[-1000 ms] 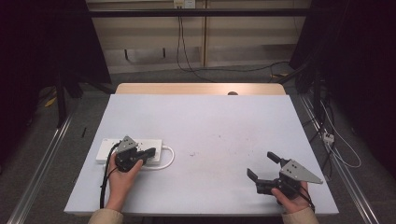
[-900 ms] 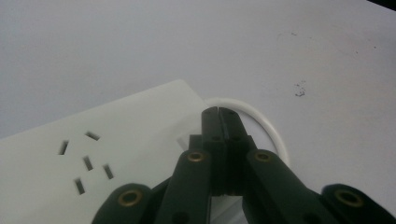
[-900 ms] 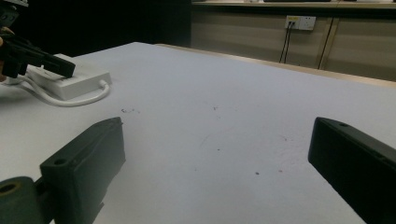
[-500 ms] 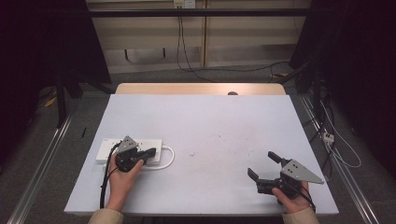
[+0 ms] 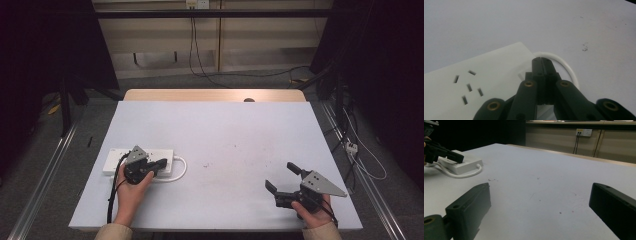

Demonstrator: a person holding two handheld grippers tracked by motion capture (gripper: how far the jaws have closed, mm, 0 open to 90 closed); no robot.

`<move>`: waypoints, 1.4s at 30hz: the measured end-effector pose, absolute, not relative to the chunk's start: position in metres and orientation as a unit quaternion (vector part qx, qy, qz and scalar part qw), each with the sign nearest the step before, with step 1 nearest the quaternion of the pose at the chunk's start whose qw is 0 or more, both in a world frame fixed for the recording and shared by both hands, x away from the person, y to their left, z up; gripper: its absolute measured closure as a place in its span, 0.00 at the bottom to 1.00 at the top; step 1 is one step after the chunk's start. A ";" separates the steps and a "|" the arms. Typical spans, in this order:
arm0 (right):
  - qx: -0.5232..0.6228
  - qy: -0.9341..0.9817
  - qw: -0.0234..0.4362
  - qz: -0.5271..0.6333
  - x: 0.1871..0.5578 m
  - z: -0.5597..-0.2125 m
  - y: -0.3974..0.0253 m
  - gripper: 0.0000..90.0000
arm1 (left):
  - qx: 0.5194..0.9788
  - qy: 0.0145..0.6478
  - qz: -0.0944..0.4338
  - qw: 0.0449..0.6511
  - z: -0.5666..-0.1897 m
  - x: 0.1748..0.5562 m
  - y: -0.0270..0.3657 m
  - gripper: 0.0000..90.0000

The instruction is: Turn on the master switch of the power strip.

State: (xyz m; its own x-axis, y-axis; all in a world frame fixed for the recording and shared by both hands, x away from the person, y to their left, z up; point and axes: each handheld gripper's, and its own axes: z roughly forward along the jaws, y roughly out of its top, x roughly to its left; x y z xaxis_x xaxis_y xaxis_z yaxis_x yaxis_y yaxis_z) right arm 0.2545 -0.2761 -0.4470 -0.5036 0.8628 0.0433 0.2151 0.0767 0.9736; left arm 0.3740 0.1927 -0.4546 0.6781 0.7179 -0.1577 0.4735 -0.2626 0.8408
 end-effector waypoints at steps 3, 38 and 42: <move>0.402 0.671 0.295 0.549 0.254 -0.447 -0.276 0.04 | 0.784 0.381 0.128 0.474 -0.455 0.374 0.193 1.00; 0.403 0.668 0.299 0.549 0.253 -0.446 -0.278 0.04 | 0.793 0.372 0.126 0.466 -0.455 0.376 0.188 1.00; 0.402 0.669 0.299 0.549 0.252 -0.446 -0.278 0.04 | 0.791 0.374 0.125 0.468 -0.455 0.376 0.188 1.00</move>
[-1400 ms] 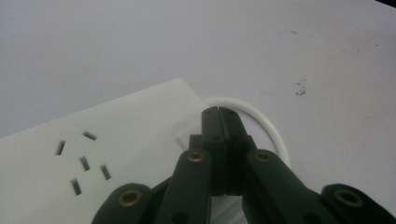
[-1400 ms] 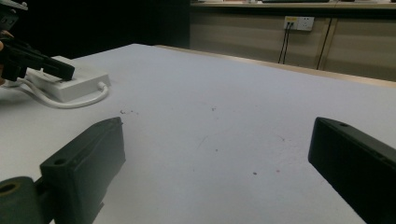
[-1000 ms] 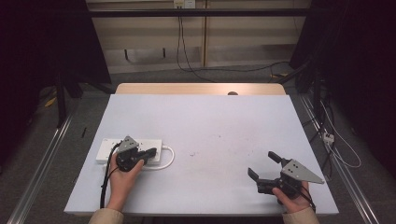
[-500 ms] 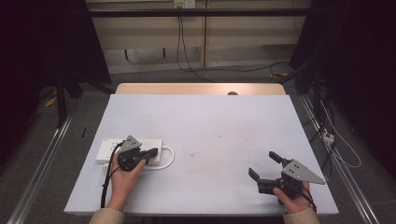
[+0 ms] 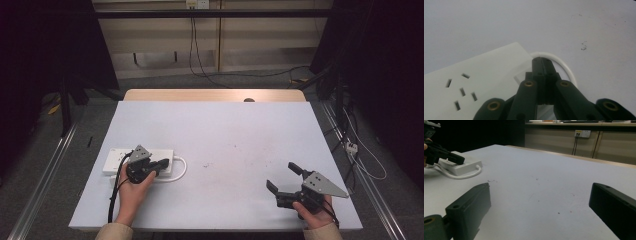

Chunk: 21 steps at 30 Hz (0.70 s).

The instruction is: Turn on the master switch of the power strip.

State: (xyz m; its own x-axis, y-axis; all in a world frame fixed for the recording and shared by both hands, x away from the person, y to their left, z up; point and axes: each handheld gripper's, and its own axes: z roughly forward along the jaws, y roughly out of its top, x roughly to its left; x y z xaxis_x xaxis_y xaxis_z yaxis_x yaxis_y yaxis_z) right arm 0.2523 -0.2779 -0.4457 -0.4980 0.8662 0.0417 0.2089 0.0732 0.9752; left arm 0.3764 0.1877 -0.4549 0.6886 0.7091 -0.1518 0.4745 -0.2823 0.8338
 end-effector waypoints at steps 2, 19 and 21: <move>0.402 0.668 0.299 0.550 0.252 -0.446 -0.278 0.04 | 0.790 0.377 0.124 0.468 -0.455 0.376 0.187 1.00; 0.401 0.668 0.302 0.550 0.251 -0.445 -0.279 0.04 | 0.799 0.370 0.135 0.454 -0.453 0.377 0.186 1.00; 0.402 0.668 0.302 0.549 0.251 -0.445 -0.279 0.04 | 0.801 0.370 0.135 0.452 -0.452 0.377 0.187 1.00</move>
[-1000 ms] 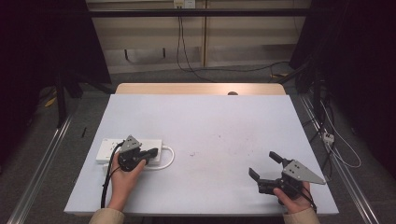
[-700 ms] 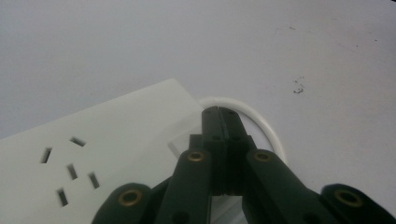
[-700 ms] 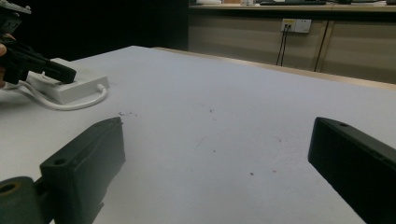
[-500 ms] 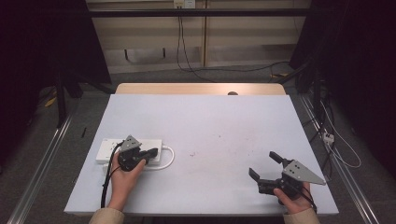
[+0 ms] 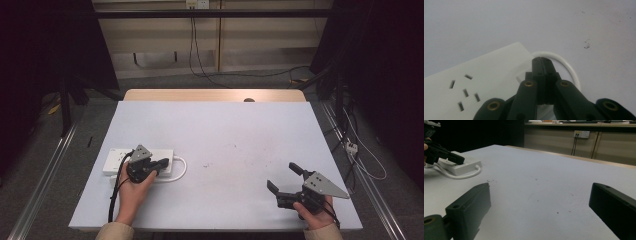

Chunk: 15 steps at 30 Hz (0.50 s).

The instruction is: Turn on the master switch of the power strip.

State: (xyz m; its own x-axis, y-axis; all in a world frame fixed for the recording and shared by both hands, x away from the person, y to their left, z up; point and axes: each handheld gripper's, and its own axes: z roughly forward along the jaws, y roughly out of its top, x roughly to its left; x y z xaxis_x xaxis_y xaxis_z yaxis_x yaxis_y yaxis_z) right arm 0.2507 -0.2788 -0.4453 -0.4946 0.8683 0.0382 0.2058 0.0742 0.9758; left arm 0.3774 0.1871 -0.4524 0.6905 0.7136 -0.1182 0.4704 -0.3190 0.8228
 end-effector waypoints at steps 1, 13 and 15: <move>0.402 0.668 0.302 0.549 0.250 -0.445 -0.279 0.04 | 0.802 0.371 0.144 0.445 -0.451 0.377 0.188 1.00; 0.403 0.666 0.304 0.550 0.251 -0.444 -0.279 0.04 | 0.787 0.379 0.114 0.473 -0.451 0.378 0.193 1.00; 0.403 0.666 0.304 0.550 0.251 -0.444 -0.279 0.04 | 0.785 0.377 0.117 0.477 -0.450 0.376 0.191 0.95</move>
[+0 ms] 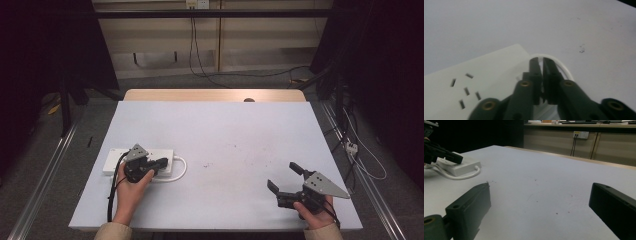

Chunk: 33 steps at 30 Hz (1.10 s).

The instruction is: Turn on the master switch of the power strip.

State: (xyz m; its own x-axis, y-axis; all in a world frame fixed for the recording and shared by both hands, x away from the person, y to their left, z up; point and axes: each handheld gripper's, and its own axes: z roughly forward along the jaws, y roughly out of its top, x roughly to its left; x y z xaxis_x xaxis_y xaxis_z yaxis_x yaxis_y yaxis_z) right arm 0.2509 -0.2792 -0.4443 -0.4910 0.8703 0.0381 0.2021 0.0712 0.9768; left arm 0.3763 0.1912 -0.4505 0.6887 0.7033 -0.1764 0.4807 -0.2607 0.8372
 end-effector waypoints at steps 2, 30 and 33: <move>0.402 0.666 0.304 0.550 0.251 -0.444 -0.279 0.04 | 0.778 0.381 0.117 0.485 -0.449 0.376 0.191 0.95; 0.402 0.666 0.302 0.551 0.252 -0.444 -0.278 0.04 | 0.775 0.366 0.086 0.508 -0.438 0.371 0.190 0.55; 0.401 0.667 0.302 0.551 0.252 -0.444 -0.278 0.04 | 0.776 0.363 0.084 0.510 -0.437 0.371 0.190 0.52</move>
State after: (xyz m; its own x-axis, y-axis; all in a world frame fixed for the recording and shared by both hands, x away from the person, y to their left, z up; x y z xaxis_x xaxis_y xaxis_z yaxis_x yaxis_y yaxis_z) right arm 0.2519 -0.2783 -0.4439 -0.4963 0.8672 0.0397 0.2020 0.0709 0.9768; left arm 0.3710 0.1896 -0.4366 0.7221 0.6491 -0.2391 0.4771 -0.2171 0.8516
